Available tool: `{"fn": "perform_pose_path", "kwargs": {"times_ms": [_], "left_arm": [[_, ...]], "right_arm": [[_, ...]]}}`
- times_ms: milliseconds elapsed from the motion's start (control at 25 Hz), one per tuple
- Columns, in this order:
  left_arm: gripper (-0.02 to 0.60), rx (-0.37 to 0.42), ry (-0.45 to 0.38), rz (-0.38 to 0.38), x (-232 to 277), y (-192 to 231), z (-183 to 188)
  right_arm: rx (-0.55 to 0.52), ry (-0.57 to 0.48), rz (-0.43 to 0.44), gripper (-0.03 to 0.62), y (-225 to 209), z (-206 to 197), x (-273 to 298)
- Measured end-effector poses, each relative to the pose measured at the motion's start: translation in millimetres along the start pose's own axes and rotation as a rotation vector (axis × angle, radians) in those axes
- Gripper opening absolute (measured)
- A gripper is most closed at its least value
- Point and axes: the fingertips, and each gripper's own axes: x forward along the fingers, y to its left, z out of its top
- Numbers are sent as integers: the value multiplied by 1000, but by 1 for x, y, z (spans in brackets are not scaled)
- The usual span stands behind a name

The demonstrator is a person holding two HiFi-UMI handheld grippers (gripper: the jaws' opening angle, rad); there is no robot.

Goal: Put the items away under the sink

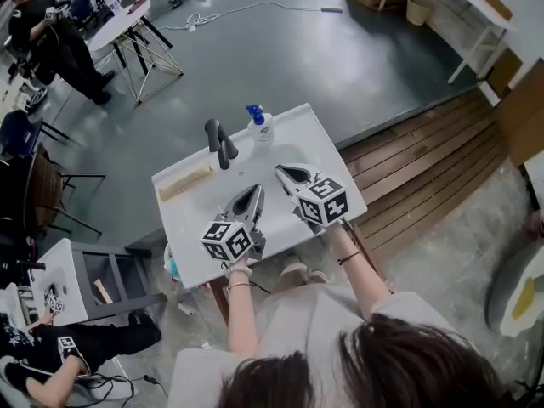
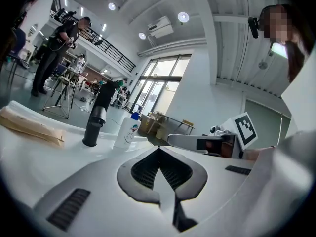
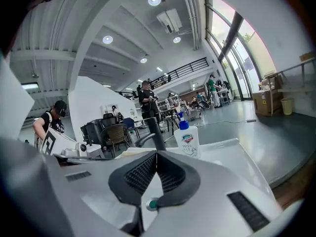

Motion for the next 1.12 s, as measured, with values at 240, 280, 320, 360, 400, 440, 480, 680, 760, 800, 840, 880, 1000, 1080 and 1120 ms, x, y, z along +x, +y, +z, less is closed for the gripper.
{"fn": "perform_pose_path", "kwargs": {"times_ms": [240, 280, 320, 360, 400, 440, 480, 680, 760, 800, 840, 880, 1000, 1080, 1120], "left_arm": [[-3, 1, 14, -39, 14, 15, 9], [-2, 0, 17, -44, 15, 18, 10], [-3, 0, 20, -47, 16, 21, 10], [-3, 0, 23, -51, 17, 24, 11], [-3, 0, 27, -54, 18, 26, 11], [-3, 1, 30, -59, 19, 28, 12], [-2, 2, 32, -63, 19, 30, 12], [-3, -1, 48, -83, 24, 33, 10], [-3, -6, 53, -87, 25, 33, 8], [-3, -10, 53, -87, 26, 32, 7], [-3, -12, 52, -87, 26, 32, 7], [-3, -14, 50, -87, 28, 32, 7], [-3, -20, 51, -79, 29, 35, 7], [-3, -26, 53, -65, 29, 39, 7], [-3, -32, 50, -57, 29, 40, 8]], "right_arm": [[3, 2, -42, 17, -11, 5, 20], [3, 2, -48, 17, -13, 6, 23], [4, 1, -54, 17, -14, 7, 26], [5, 1, -60, 17, -15, 7, 29], [5, -1, -66, 17, -16, 8, 31], [6, -4, -73, 17, -17, 9, 34], [10, -10, -78, 17, -18, 9, 36], [38, -39, -75, 17, -19, 12, 44], [33, -34, -78, 17, -19, 11, 46], [29, -31, -80, 18, -20, 11, 46], [22, -28, -83, 18, -21, 11, 47], [13, -26, -84, 18, -23, 13, 49], [-10, -14, -76, 18, -26, 15, 56], [-23, -2, -66, 18, -28, 15, 61], [-30, 4, -63, 18, -29, 15, 62]]}}
